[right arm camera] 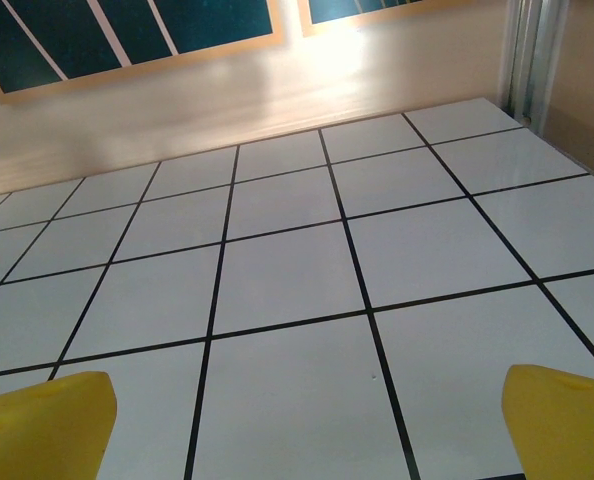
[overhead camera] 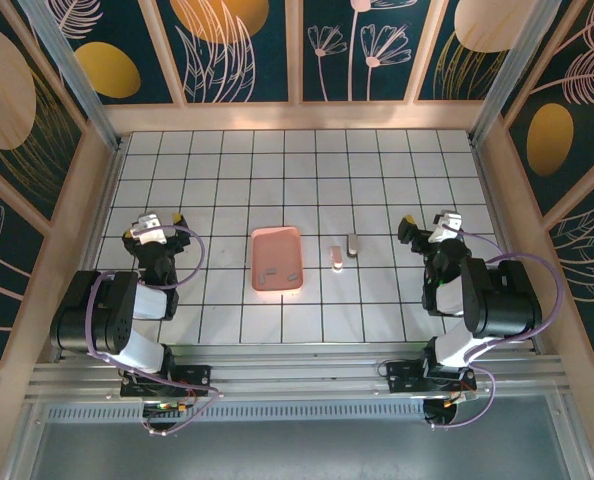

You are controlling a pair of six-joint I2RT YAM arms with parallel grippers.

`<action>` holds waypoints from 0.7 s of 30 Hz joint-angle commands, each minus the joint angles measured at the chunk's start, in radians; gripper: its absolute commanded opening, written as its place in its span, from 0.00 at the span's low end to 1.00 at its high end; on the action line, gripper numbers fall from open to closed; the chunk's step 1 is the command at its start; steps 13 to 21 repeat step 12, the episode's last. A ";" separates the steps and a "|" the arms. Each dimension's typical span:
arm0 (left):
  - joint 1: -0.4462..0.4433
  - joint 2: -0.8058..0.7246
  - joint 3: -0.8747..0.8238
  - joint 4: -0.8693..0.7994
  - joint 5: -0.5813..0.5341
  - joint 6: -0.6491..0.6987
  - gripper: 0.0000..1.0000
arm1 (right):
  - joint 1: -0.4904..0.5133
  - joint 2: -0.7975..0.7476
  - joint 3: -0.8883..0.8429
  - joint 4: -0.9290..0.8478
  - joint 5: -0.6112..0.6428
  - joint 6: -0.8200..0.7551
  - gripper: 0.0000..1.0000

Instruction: Load the staples into the stapler

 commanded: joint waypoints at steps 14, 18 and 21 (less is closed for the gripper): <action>0.004 -0.010 0.012 0.021 0.028 -0.010 0.99 | -0.006 -0.001 0.007 0.056 -0.023 -0.013 0.99; 0.004 -0.010 0.012 0.021 0.028 -0.010 0.99 | -0.006 -0.001 0.007 0.056 -0.023 -0.013 0.99; 0.004 -0.010 0.012 0.021 0.028 -0.010 0.99 | -0.006 -0.001 0.007 0.056 -0.023 -0.013 0.99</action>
